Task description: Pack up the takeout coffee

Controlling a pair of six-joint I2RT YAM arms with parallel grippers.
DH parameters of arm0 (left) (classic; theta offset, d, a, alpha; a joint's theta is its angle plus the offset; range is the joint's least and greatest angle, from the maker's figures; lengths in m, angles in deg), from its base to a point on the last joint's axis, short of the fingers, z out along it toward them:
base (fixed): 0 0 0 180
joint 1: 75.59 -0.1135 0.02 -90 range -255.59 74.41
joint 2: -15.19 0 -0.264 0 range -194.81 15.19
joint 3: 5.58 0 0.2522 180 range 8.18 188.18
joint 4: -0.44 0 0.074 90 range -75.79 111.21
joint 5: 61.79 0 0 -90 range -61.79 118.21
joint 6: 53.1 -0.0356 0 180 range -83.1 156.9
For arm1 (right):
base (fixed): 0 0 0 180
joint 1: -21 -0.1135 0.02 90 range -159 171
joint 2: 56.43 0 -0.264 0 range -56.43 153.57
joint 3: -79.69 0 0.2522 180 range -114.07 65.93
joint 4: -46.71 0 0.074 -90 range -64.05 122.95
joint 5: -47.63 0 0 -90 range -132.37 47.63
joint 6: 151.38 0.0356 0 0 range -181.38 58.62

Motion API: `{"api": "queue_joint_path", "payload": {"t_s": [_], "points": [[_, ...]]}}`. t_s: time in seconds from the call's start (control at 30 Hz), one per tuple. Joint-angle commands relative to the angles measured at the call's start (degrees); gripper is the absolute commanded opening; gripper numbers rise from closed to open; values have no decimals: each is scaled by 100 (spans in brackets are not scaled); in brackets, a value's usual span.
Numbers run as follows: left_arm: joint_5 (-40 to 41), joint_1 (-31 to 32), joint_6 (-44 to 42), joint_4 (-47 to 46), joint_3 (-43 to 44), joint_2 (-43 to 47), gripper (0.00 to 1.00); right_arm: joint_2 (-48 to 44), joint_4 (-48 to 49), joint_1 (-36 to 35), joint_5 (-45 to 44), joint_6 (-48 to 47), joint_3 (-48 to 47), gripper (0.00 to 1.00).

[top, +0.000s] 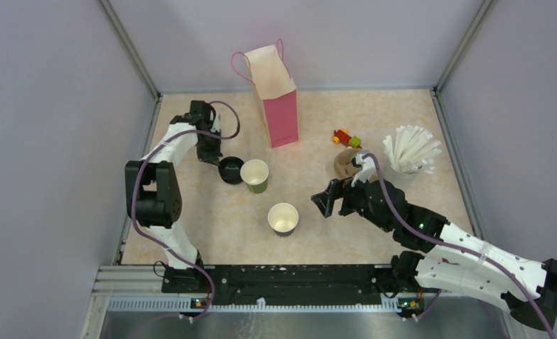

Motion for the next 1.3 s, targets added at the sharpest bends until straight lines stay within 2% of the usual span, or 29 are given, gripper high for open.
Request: {"api": "queue_joint_path", "payload": {"t_s": [0.0, 0.3, 0.47, 0.73, 0.9, 1.03, 1.27], "points": [[-174, 16, 20, -101, -81, 206, 0, -163, 69, 12, -65, 66, 30, 91], [51, 16, 64, -84, -35, 289, 1, -131, 100, 11, -35, 112, 35, 91], [86, 16, 78, -56, -74, 269, 24, -109, 127, 9, -21, 114, 35, 91], [-1, 16, -7, -183, -202, 190, 29, -94, 135, 10, -22, 96, 18, 90], [-15, 16, -17, -268, -292, 135, 27, -93, 111, 12, -29, 84, 14, 90], [-19, 16, -38, -300, -323, 108, 21, -95, 121, 11, -58, 78, 26, 91], [-35, 16, -22, -281, -239, 212, 0, -59, 140, 11, -52, 82, 46, 91]]}}
